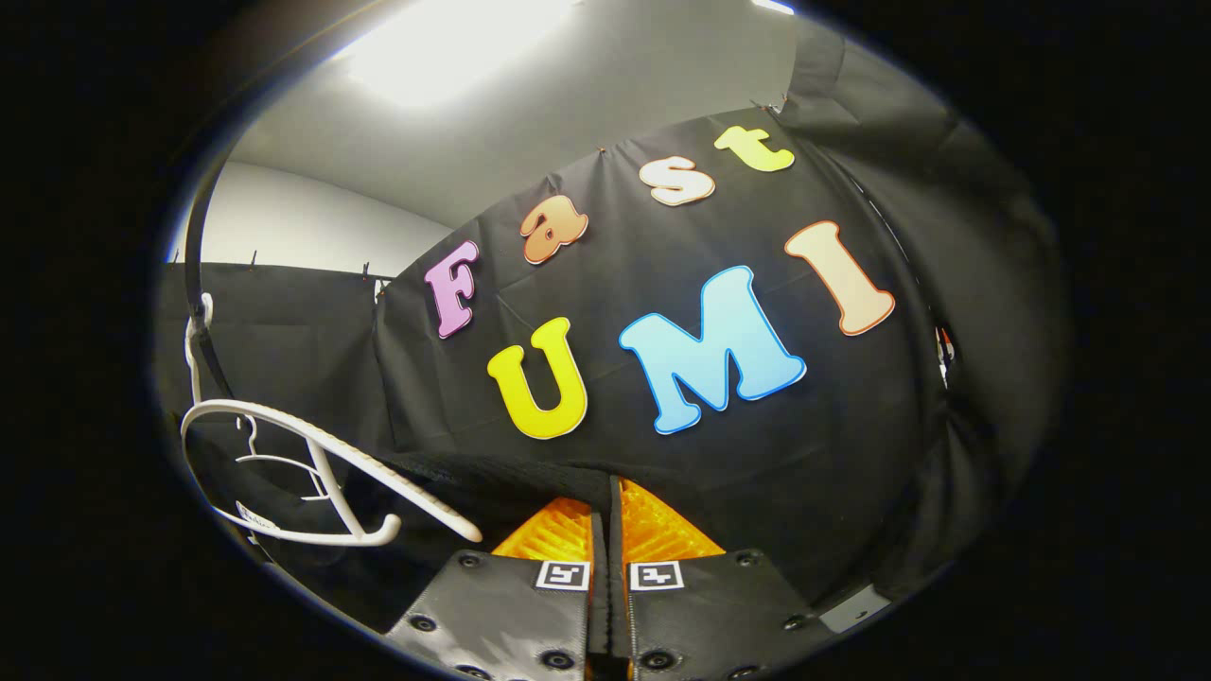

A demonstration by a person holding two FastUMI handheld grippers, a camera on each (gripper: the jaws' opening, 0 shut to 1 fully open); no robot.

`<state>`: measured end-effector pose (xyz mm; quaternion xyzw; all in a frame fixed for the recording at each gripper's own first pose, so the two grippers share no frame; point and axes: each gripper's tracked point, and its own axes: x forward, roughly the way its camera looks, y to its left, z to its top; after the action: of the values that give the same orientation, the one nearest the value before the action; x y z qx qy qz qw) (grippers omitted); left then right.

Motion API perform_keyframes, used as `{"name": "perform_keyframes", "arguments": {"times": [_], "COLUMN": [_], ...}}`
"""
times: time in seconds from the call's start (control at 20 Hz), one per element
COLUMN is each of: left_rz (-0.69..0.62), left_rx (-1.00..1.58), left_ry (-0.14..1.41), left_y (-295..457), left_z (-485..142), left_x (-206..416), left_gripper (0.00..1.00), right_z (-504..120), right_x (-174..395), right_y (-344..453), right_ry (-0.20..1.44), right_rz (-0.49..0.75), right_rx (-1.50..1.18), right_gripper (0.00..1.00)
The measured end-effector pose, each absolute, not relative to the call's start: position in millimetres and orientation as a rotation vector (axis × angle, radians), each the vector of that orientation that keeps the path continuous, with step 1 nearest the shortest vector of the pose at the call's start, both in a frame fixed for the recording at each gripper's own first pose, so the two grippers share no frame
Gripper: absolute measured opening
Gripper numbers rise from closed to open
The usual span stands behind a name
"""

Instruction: Grasp the clothes on the hanger with both hands and then place them into the laundry hamper below.

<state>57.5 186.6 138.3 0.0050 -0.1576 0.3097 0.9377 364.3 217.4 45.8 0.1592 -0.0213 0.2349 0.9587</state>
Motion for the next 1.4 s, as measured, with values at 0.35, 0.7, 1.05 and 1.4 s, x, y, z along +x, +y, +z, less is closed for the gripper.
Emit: {"name": "perform_keyframes", "arguments": {"times": [0.35,0.7,1.05,1.4], "left_rz": [0.617,0.654,0.61,0.467], "left_rx": [-0.034,-0.149,-0.089,-0.074], "left_ry": [-0.247,-0.137,-0.026,0.09], "left_y": [216,247,245,258], "left_z": [119,75,40,8], "left_x": [70,66,47,32], "left_gripper": [0.0,0.0,0.01,0.0], "right_z": [36,7,-24,-40], "right_x": [377,372,335,258], "right_y": [223,226,209,180], "right_ry": [-0.032,0.014,0.082,0.133], "right_rz": [0.471,0.459,0.392,0.282], "right_rx": [0.272,0.223,0.177,0.08], "right_gripper": [0.02,0.01,0.02,0.0]}}
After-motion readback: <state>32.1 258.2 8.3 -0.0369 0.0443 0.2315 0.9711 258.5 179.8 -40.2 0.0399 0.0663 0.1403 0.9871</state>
